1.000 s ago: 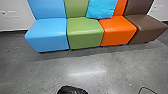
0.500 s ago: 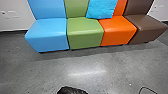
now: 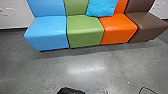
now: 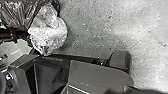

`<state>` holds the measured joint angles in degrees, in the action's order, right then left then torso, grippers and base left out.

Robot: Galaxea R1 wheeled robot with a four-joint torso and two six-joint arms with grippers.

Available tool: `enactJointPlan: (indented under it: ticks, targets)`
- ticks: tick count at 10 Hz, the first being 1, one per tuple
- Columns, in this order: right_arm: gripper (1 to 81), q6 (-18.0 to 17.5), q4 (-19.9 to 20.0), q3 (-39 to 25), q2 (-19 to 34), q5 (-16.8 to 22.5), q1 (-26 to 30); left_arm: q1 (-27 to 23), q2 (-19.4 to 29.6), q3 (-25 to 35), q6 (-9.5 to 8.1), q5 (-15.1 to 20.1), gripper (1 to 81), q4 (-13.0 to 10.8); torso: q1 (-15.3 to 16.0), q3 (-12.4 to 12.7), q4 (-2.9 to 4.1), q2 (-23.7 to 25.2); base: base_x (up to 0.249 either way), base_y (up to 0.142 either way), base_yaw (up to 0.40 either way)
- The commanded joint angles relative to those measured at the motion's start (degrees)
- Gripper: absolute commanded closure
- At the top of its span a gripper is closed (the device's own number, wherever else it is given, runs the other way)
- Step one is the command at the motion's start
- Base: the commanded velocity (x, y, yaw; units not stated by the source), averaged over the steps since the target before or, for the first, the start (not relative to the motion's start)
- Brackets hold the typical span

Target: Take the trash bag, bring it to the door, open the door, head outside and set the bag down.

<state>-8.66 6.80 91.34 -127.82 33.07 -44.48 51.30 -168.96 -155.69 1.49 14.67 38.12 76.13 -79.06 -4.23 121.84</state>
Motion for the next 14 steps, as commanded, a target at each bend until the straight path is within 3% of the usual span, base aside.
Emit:
enactJointPlan:
  ticks: [1, 2, 4, 7, 10, 14]
  targets:
    - [1.0, -0.05, 1.46, -0.83, 2.54, 4.2, 1.89, -2.73, 3.18, 5.55, 0.44, 5.11, 81.1, -1.03, -3.45, 5.22, 0.0, -5.38, 0.0, 0.0, 0.0]
    - [1.0, 0.04, 1.55, -0.39, 2.37, 4.1, 1.45, -2.73, 3.63, 7.59, 1.15, 5.11, 81.1, -3.93, -4.52, 5.77, 0.0, -7.1, 0.0, 0.0, 0.0]
    - [1.0, 0.13, 1.37, -0.21, 2.01, 3.93, 0.13, -2.47, 3.71, 8.2, 1.33, 5.29, 81.1, -4.81, -6.43, 7.99, 0.0, -10.12, 0.0, 0.0, 0.0]
    - [1.0, 0.57, 1.28, 2.86, -0.18, 3.49, -2.42, -1.33, 4.5, 8.2, 2.19, 6.16, 81.1, -4.99, -10.1, 13.77, 0.0, -15.78, 0.0, 0.0, 0.0]
    - [1.0, 0.75, 1.28, 5.76, -1.67, 1.13, -6.36, 1.48, 5.64, 8.02, 6.33, 6.87, 81.1, -4.99, -13.79, 19.55, 0.0, -21.42, 0.0, 0.0, 0.0]
    - [1.0, 0.75, 1.72, 7.88, -3.17, -2.14, -10.06, 4.47, 6.53, 6.97, 6.95, 6.43, 81.1, -4.63, -19.04, 27.75, 0.0, -29.38, 0.0, 0.0, 0.0]
